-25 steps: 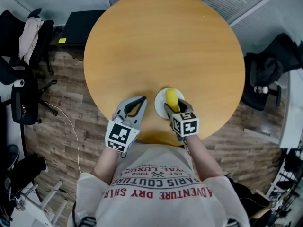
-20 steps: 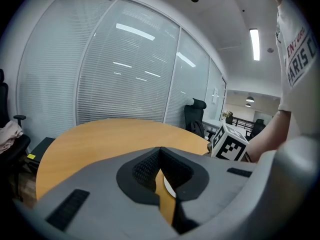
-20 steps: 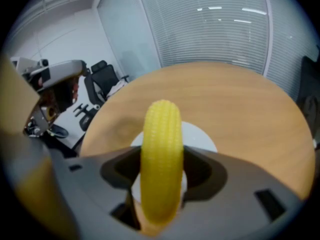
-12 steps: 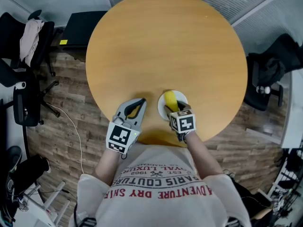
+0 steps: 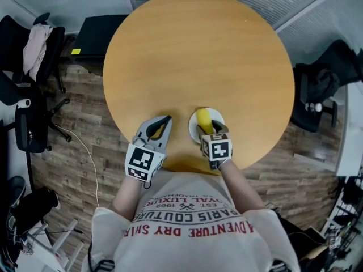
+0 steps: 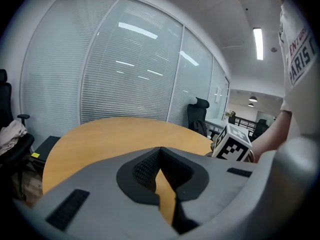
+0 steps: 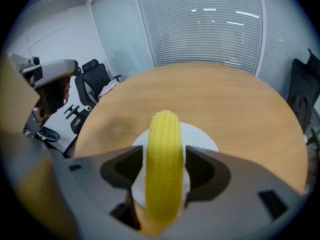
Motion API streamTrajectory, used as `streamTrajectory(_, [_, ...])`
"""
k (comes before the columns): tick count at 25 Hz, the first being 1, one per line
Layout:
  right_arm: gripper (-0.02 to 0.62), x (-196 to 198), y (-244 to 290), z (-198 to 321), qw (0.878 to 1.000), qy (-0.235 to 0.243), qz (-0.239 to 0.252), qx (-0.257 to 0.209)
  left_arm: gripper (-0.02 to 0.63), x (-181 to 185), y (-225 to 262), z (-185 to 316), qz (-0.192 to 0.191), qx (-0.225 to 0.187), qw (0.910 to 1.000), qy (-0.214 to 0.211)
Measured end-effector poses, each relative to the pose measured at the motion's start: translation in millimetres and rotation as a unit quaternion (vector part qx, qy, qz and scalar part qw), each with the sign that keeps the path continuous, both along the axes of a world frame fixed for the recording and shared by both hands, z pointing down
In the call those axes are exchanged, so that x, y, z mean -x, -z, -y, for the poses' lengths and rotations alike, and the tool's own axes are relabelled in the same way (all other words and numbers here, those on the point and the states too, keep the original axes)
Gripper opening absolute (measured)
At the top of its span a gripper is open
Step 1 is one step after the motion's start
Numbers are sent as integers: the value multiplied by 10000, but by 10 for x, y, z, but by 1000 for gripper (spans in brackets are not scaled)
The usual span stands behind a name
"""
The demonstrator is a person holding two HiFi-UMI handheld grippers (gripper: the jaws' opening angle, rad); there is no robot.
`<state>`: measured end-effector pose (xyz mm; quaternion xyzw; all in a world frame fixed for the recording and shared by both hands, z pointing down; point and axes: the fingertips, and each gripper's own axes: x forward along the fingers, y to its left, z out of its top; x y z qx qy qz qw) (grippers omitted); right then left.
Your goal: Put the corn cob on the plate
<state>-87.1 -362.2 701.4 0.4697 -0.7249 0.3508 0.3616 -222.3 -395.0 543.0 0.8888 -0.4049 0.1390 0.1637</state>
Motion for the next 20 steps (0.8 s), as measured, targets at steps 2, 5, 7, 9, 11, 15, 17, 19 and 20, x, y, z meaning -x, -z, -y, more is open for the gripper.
streamTrajectory(2, [264,10,118,-24,9998,-87,70,-136,34,-2,16,-9,-8,-20,10000,-7])
streamTrajectory(5, [264,-22,346,-43,9982,-347,337,-345,34,-42,79,-35,-24,-85,10000,-41])
streamTrajectory(7, [262,-58,519,-45,9961,-483,548,-495,34,-88,142,-60,-40,-160,9998,-81])
streamTrajectory(9, [164,-127,718,-26,9928,-639,648,-776,34,-129,207,-88,-51,-260,9996,-129])
streamTrajectory(11, [60,-197,959,9,9865,-853,782,-1160,34,-163,253,-118,-46,-347,9992,-181])
streamTrajectory(15, [38,-240,1427,42,9711,-1048,1166,-1799,34,-248,346,-172,-35,-496,9983,-304])
streamTrajectory(17, [32,-243,1628,49,9653,-944,1151,-2143,34,-282,415,-175,-47,-580,9977,-338])
streamTrajectory(19, [31,-230,1821,42,9590,-733,1020,-2539,34,-297,497,-170,-53,-664,9972,-340])
streamTrajectory(20, [31,-223,1911,33,9553,-628,929,-2734,34,-296,543,-168,-57,-712,9969,-334])
